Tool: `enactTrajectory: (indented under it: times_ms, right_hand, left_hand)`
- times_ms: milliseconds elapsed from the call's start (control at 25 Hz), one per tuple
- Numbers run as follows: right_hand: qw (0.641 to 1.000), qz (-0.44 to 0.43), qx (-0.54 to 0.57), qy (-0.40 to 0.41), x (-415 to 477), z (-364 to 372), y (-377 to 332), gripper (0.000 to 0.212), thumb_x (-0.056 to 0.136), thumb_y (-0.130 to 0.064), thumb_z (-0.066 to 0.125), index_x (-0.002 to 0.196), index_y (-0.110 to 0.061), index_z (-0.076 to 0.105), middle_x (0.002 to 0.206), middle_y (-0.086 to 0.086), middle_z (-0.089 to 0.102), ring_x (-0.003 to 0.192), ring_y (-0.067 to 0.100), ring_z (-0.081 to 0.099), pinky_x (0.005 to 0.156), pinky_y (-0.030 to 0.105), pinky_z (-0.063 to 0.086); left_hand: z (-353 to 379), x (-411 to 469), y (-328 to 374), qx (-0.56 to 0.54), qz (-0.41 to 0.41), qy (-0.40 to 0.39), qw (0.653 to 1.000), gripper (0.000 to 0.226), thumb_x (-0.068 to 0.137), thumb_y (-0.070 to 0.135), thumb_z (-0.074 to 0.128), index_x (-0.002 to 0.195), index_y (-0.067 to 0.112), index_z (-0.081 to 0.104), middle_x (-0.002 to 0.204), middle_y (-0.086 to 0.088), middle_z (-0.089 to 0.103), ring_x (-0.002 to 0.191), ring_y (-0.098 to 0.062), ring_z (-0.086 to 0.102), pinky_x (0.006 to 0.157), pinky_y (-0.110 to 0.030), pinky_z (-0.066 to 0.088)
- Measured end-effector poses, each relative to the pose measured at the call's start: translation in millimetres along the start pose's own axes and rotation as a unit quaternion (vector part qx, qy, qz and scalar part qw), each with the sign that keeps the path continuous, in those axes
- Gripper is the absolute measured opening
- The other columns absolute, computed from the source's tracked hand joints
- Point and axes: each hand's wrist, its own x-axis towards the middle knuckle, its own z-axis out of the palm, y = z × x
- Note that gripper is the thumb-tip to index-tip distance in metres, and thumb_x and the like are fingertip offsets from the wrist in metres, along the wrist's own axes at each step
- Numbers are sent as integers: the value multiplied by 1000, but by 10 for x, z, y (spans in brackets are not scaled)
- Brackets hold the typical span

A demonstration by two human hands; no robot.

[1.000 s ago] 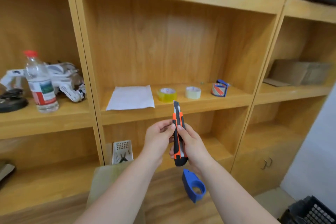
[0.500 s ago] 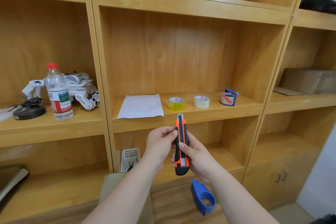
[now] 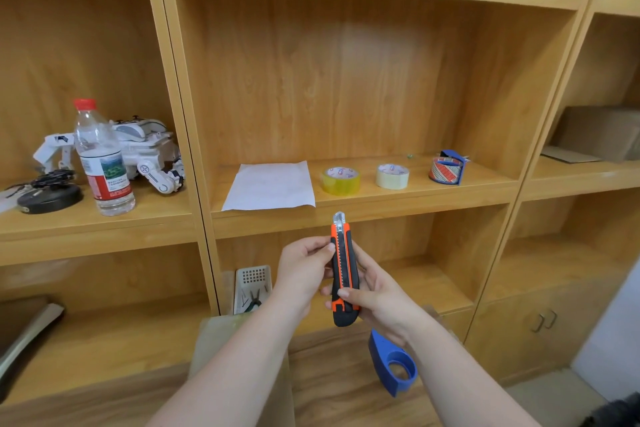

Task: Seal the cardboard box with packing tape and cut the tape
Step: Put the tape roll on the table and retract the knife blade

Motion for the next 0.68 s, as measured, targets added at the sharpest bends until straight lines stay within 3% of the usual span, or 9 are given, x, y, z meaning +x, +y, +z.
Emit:
enactTrajectory:
  times_ms: [80, 160, 240, 360, 560, 680]
  right_hand:
    - [999, 30, 19, 29, -22, -123, 122, 72, 81, 7, 66, 140, -26, 40, 124, 17, 58, 101, 40, 61, 89, 50, 51]
    - [993, 86, 7, 78, -69, -247, 280, 54, 82, -2, 69, 131, -12, 48, 116, 17, 62, 100, 42, 65, 86, 51, 55]
    - [982, 138, -17, 126, -128, -402, 482, 39, 83, -10, 71, 117, -2, 53, 104, 20, 66, 87, 38, 69, 79, 47, 59]
    - [968, 163, -42, 189, -206, -641, 808, 23, 85, -11, 68, 103, -1, 58, 89, 21, 71, 68, 30, 69, 66, 38, 61]
    - [946, 212, -54, 240, -329, -1059, 1410, 19, 89, -6, 62, 104, 4, 56, 80, 18, 69, 56, 24, 65, 57, 33, 58]
    - [930, 254, -58, 259, -407, -1252, 1799, 21, 89, -7, 61, 106, 4, 56, 80, 15, 68, 55, 23, 66, 56, 34, 58]
  left_hand:
    - [35, 88, -94, -14, -9, 9, 1000, 21, 93, 7, 57, 91, 15, 76, 88, -4, 76, 82, -18, 71, 77, -36, 59]
    - [84, 193, -227, -26, -32, 22, 999, 20, 93, 7, 56, 92, 13, 75, 93, -6, 76, 87, -18, 71, 75, -34, 57]
    - [170, 309, -420, -37, -73, 35, 996, 19, 93, 7, 56, 90, 15, 74, 94, -7, 75, 89, -19, 69, 74, -33, 56]
    - [332, 445, -804, -42, -143, 45, 988, 21, 94, 8, 56, 85, 19, 71, 97, -6, 74, 93, -20, 68, 76, -31, 56]
    - [626, 554, -1643, -50, -242, 88, 965, 15, 96, 16, 55, 108, 18, 64, 94, -4, 70, 79, -18, 67, 69, -33, 58]
    - [768, 548, -2246, 1, -283, 119, 952, 16, 92, 22, 60, 106, 18, 65, 101, -8, 73, 89, -24, 69, 87, -44, 56]
